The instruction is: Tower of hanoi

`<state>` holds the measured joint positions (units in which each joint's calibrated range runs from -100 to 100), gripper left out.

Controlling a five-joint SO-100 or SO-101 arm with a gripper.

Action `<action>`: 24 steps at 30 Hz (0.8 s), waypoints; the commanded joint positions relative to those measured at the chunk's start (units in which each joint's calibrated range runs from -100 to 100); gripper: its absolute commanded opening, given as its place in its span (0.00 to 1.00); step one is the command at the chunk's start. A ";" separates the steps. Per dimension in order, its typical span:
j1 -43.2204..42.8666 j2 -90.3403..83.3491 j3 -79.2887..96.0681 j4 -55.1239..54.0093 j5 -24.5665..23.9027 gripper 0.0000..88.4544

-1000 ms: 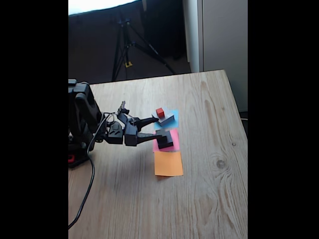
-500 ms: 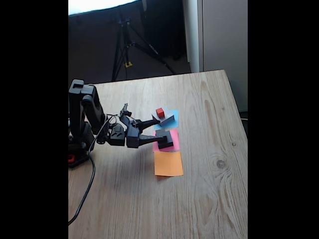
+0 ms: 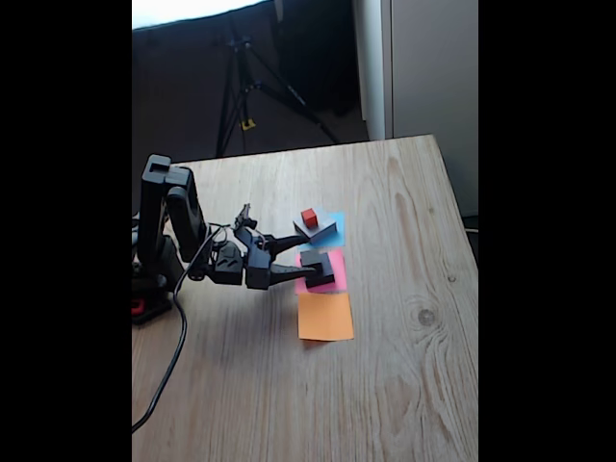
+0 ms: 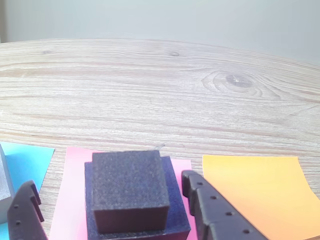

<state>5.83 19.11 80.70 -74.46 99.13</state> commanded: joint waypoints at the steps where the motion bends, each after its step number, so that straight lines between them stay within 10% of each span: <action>1: -0.94 0.42 -1.70 -1.18 0.87 0.36; 24: -2.28 2.24 -3.07 0.60 0.87 0.17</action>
<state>4.28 21.33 78.36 -74.46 99.13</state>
